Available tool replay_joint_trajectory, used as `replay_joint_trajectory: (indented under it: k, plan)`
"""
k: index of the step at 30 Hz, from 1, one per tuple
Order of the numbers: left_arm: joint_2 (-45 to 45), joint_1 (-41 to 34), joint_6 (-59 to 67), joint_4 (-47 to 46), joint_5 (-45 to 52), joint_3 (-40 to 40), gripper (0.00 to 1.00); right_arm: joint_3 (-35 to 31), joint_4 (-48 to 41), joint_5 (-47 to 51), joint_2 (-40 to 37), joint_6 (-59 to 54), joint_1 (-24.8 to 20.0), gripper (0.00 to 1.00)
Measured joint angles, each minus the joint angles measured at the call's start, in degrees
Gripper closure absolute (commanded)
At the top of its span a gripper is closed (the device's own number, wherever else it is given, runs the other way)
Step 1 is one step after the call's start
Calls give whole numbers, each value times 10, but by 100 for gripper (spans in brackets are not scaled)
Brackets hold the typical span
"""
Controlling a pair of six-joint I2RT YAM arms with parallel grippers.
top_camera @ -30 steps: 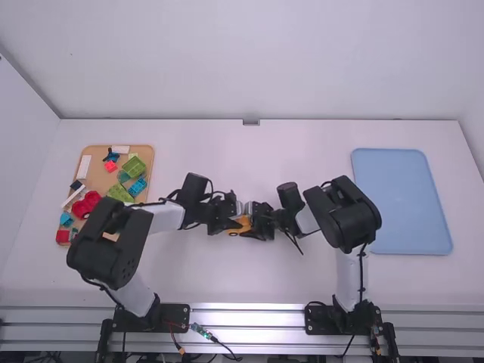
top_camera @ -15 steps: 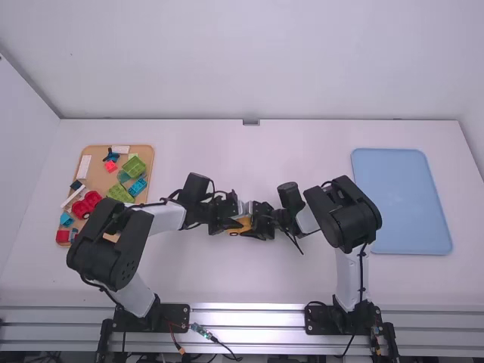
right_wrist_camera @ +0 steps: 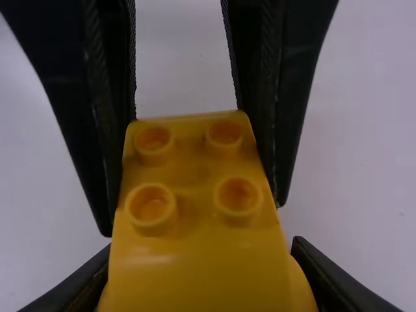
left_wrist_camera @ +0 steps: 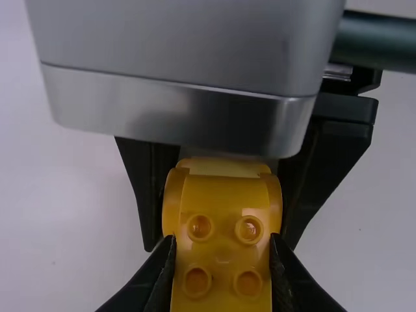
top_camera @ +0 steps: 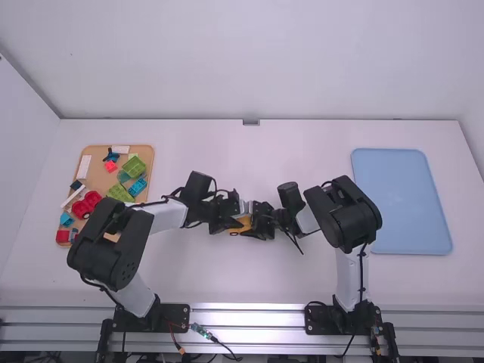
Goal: Assemble lego blocks to make yellow taxi
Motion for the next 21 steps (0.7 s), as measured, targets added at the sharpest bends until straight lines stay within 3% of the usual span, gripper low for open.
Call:
replay_joint_trajectory:
  k: [7,12,14,21]
  plan:
    - [4,-3,-9,-1,-16,0,62,0,3,3,0,3,1,77]
    - [19,-9,-16,1,-32,0,60,0,3,5,0,7,9,77]
    - [19,-10,-17,1,-36,0,53,0,4,5,0,7,10,77]
    - [19,-10,-18,2,-36,0,55,0,3,7,0,7,10,77]
